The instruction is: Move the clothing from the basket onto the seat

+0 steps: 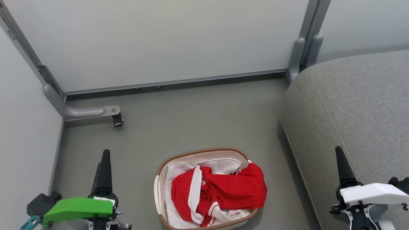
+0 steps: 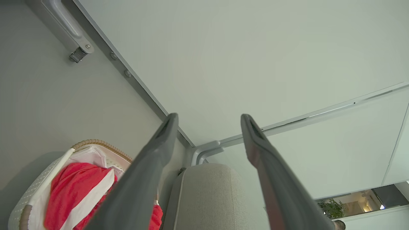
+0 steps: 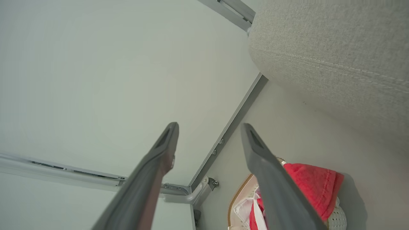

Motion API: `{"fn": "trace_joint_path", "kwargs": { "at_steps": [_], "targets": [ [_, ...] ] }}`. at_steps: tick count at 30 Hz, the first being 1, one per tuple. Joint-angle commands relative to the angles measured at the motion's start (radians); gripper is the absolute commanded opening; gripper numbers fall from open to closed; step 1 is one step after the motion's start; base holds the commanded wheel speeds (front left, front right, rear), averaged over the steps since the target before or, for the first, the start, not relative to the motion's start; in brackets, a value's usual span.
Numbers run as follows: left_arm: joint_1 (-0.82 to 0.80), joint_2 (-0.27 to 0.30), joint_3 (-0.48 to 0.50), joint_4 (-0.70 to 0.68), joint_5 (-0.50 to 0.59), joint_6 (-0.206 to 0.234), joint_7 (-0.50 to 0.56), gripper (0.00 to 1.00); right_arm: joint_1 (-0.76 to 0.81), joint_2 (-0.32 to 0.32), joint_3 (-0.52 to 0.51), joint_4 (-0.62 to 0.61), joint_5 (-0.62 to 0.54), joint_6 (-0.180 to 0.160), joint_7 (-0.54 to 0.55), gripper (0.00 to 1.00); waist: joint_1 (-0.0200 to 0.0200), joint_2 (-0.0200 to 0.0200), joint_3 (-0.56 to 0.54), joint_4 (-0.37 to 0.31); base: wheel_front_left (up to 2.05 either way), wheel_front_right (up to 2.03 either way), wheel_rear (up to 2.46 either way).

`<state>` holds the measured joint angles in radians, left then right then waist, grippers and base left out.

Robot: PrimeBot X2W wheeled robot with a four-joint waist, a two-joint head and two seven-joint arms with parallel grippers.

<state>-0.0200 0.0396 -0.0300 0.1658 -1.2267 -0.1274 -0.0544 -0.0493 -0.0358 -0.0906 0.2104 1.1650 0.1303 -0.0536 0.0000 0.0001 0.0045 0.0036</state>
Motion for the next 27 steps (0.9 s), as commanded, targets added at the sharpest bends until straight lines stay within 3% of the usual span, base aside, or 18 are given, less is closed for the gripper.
{"fn": "trace_joint_path", "kwargs": {
  "at_steps": [1,13,27],
  "targets": [
    [0.002,0.007,-0.001,-0.019,0.041,0.002,-0.011,1.0,0.003,-0.008,0.004,-0.021,-0.042,0.0,-0.01,1.0,0.0,-0.0001,0.0,0.0,0.0,0.0,0.0],
    [0.025,0.008,-0.026,-0.024,0.251,0.021,-0.05,1.0,0.017,-0.01,0.045,-0.052,-0.312,0.0,-0.05,1.0,0.0,-0.0001,0.002,0.002,0.0,0.0,0.0],
    [0.045,0.01,-0.077,-0.007,0.482,0.046,-0.09,1.0,0.027,-0.012,0.081,-0.04,-0.491,0.0,-0.09,1.0,0.0,-0.0001,0.004,0.008,0.0,0.0,0.0]
  ]
}}
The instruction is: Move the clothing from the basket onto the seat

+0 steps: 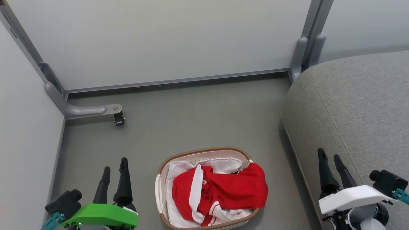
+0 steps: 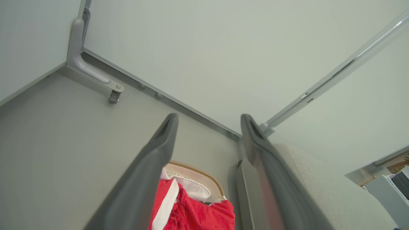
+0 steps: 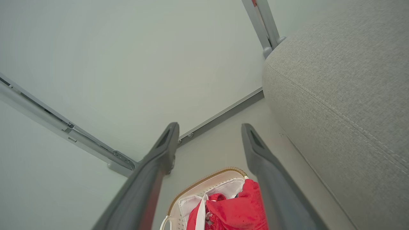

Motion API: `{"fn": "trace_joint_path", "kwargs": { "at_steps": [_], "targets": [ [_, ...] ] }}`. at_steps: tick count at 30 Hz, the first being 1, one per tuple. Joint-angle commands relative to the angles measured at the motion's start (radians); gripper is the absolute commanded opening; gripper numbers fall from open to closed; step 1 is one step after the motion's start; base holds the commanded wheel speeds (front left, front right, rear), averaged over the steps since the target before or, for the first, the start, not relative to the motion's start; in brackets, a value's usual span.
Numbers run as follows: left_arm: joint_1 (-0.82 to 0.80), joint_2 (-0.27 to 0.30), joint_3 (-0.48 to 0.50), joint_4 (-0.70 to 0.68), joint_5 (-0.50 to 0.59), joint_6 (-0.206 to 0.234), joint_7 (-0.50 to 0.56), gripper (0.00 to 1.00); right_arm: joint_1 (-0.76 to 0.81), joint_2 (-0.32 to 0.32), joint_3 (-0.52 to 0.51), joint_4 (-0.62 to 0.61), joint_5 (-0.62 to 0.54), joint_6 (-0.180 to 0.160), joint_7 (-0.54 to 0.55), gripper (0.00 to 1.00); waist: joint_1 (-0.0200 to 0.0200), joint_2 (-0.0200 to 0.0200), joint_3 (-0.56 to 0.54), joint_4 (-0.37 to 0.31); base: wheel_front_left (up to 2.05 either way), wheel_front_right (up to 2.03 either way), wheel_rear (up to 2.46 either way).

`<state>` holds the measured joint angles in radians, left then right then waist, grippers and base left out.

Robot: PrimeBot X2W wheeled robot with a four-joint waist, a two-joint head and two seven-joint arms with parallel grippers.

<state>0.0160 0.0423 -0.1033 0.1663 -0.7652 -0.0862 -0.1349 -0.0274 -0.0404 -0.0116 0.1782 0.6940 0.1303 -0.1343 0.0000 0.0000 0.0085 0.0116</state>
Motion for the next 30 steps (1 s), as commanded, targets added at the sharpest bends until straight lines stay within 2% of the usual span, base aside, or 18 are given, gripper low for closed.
{"fn": "trace_joint_path", "kwargs": {
  "at_steps": [1,30],
  "targets": [
    [0.011,0.007,-0.007,-0.005,0.028,0.007,-0.011,1.0,0.006,-0.007,0.003,-0.007,-0.03,0.0,-0.011,1.0,0.0,0.0,0.0,0.001,0.0,0.0,0.0],
    [0.029,0.01,-0.067,0.022,0.265,0.036,-0.08,1.0,0.02,-0.01,0.04,0.005,-0.314,0.0,-0.08,1.0,0.0,0.0,0.005,0.019,0.0,0.0,0.0]
  ]
}}
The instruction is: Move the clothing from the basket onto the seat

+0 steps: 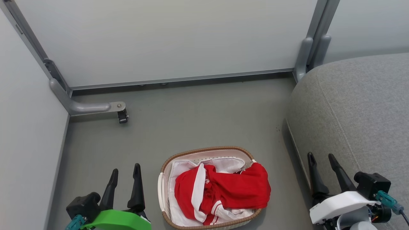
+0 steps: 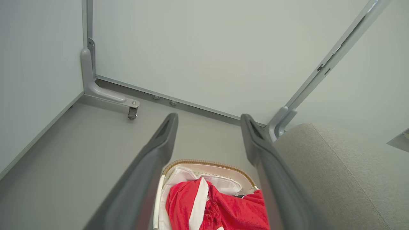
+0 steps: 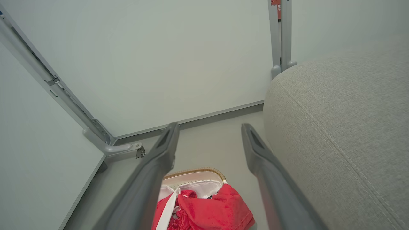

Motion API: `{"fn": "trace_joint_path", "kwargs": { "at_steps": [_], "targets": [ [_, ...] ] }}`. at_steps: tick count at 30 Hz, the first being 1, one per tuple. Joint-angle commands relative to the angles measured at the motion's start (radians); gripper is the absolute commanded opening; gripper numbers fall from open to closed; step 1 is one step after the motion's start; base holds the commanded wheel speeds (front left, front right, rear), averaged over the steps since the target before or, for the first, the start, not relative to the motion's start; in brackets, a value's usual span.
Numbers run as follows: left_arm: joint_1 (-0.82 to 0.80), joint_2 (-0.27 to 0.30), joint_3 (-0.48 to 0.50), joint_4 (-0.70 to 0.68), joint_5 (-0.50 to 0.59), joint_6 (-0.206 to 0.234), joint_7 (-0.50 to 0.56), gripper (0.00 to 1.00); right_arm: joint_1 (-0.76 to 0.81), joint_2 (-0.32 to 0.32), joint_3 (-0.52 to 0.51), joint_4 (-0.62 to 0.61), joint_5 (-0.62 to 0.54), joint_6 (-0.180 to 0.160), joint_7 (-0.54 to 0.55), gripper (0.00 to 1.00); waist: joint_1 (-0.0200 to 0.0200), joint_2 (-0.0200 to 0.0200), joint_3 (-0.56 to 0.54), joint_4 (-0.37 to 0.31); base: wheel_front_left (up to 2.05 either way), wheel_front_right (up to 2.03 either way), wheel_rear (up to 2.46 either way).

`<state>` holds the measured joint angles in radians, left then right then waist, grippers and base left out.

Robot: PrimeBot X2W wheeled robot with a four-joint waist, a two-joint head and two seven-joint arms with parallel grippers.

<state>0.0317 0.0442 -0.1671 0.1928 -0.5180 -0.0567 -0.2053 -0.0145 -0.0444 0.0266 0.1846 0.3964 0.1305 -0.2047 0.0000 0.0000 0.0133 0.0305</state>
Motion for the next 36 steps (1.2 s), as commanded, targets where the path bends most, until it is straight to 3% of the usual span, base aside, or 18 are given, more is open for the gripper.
{"fn": "trace_joint_path", "kwargs": {
  "at_steps": [1,29,36],
  "targets": [
    [0.014,0.008,-0.004,-0.003,0.024,0.006,-0.011,1.0,0.008,-0.006,0.003,0.0,-0.025,0.0,-0.012,1.0,0.0,0.0,0.0,0.0,0.0,0.0,0.0],
    [0.03,0.009,-0.035,0.03,0.172,0.029,-0.063,1.0,0.024,-0.009,0.029,-0.001,-0.223,0.0,-0.062,1.0,0.0,0.0,0.001,0.014,0.0,0.0,0.0],
    [0.025,0.009,-0.033,0.038,0.169,0.024,-0.061,1.0,0.022,-0.009,0.027,0.004,-0.217,0.0,-0.062,1.0,0.0,0.0,0.002,0.012,0.0,0.0,0.0]
  ]
}}
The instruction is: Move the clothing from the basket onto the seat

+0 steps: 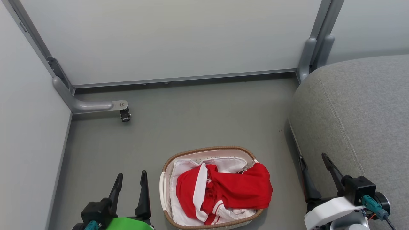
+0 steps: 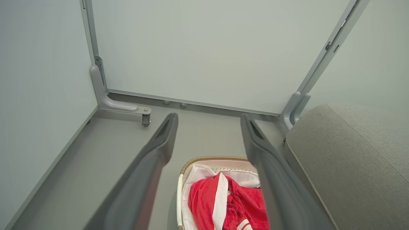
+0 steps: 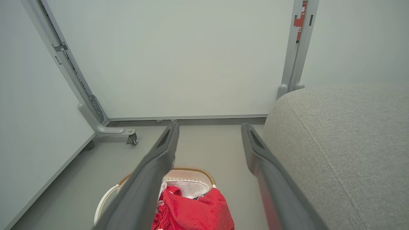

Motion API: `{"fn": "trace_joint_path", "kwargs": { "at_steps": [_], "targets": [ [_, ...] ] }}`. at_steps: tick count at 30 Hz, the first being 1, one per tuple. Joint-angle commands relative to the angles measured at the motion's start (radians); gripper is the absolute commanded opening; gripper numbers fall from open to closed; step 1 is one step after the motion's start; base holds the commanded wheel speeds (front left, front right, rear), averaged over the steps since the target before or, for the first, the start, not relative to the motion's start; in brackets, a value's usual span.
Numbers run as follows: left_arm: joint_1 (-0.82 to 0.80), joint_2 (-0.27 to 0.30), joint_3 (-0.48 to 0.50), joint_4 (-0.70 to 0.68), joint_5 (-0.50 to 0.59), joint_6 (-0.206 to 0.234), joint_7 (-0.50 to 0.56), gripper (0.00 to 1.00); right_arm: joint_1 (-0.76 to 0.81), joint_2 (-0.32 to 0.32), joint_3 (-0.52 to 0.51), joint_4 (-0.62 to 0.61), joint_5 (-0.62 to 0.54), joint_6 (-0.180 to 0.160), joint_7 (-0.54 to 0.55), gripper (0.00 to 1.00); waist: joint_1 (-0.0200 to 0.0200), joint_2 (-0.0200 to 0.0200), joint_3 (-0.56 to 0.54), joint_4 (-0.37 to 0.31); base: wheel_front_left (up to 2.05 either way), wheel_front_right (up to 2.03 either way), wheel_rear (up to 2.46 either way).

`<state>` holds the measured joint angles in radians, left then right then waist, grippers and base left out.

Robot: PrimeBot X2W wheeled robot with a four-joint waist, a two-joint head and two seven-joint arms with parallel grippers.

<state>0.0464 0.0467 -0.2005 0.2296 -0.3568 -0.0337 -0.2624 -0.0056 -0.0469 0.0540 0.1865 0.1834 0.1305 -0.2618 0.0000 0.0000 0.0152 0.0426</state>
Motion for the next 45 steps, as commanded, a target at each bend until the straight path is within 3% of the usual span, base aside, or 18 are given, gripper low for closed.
{"fn": "trace_joint_path", "kwargs": {
  "at_steps": [1,19,27,36,45],
  "targets": [
    [0.009,0.007,0.001,0.002,0.008,0.0,-0.004,1.0,0.013,-0.006,0.0,0.002,-0.003,0.0,-0.005,1.0,0.0,0.0,0.0,0.0,0.0,0.0,0.0],
    [0.006,0.007,-0.003,0.003,0.013,-0.001,-0.004,1.0,0.012,-0.006,-0.004,0.001,-0.002,0.0,-0.005,1.0,0.0,0.0,0.009,-0.001,0.0,0.0,0.0],
    [-0.033,0.006,-0.009,-0.009,0.015,0.0,-0.004,1.0,-0.024,-0.006,-0.016,-0.027,-0.013,0.0,-0.005,1.0,0.0,0.0,0.073,-0.006,0.0,0.0,0.0],
    [-0.199,0.006,-0.049,0.053,0.108,-0.029,-0.002,1.0,-0.105,-0.006,-0.051,-0.095,-0.042,0.0,-0.004,1.0,0.0,0.0,0.271,-0.023,0.0,0.0,0.0],
    [-0.468,0.014,-0.095,0.311,0.211,-0.06,-0.003,1.0,-0.248,-0.005,-0.024,-0.145,-0.049,0.0,-0.004,1.0,0.0,0.0,0.523,-0.101,0.0,0.0,0.0]
  ]
}}
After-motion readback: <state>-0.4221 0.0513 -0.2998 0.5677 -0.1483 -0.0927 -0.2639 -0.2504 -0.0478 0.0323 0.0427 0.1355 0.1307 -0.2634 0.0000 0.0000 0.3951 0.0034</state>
